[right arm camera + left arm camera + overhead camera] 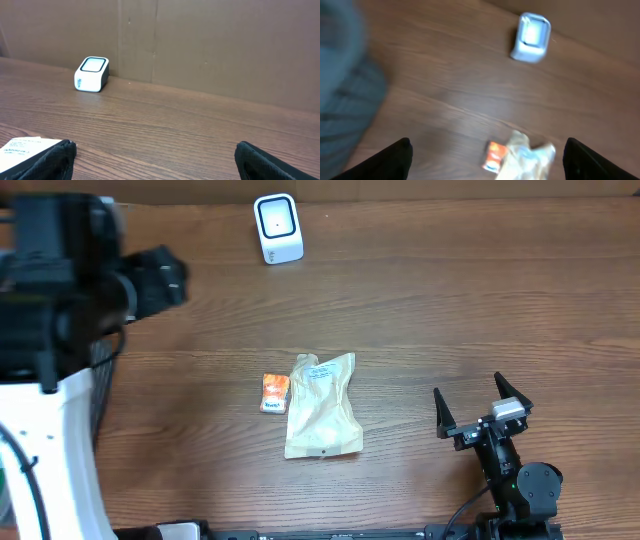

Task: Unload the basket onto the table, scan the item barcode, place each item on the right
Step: 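Move the left gripper back into the basket over the green packets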

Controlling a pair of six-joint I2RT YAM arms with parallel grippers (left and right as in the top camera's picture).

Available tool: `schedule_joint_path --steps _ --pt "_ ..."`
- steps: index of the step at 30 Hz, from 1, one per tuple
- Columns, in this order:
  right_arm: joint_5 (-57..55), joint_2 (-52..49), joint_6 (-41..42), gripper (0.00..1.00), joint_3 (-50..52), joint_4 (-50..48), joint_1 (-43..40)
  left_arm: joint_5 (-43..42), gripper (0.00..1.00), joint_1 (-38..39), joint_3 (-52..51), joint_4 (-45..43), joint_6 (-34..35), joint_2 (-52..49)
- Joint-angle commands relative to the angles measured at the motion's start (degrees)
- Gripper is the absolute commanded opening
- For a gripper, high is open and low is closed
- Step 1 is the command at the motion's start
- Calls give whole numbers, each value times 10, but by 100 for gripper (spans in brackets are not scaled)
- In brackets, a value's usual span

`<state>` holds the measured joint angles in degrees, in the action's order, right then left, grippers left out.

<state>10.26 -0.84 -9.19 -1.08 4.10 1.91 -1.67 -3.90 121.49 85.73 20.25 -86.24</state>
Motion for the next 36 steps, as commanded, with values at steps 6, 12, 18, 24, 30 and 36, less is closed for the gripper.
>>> schedule_joint_path --steps 6,12,18,24,30,36 --pt "-1 7 4 100 6 -2 -1 12 82 -210 24 26 -20 -3" --pt "-1 7 4 100 6 -2 -1 12 82 -323 8 10 18 -7" --pt "-1 7 4 100 6 -2 -1 55 84 -392 -38 -16 31 -7" --pt "-1 7 4 100 6 -2 -1 77 86 -440 -141 -55 36 -7" --pt "-1 7 4 100 6 -2 -1 82 89 -496 -237 -120 -1 -8" --pt "-1 7 4 100 6 -2 -1 78 88 -532 -282 -160 -64 -28"
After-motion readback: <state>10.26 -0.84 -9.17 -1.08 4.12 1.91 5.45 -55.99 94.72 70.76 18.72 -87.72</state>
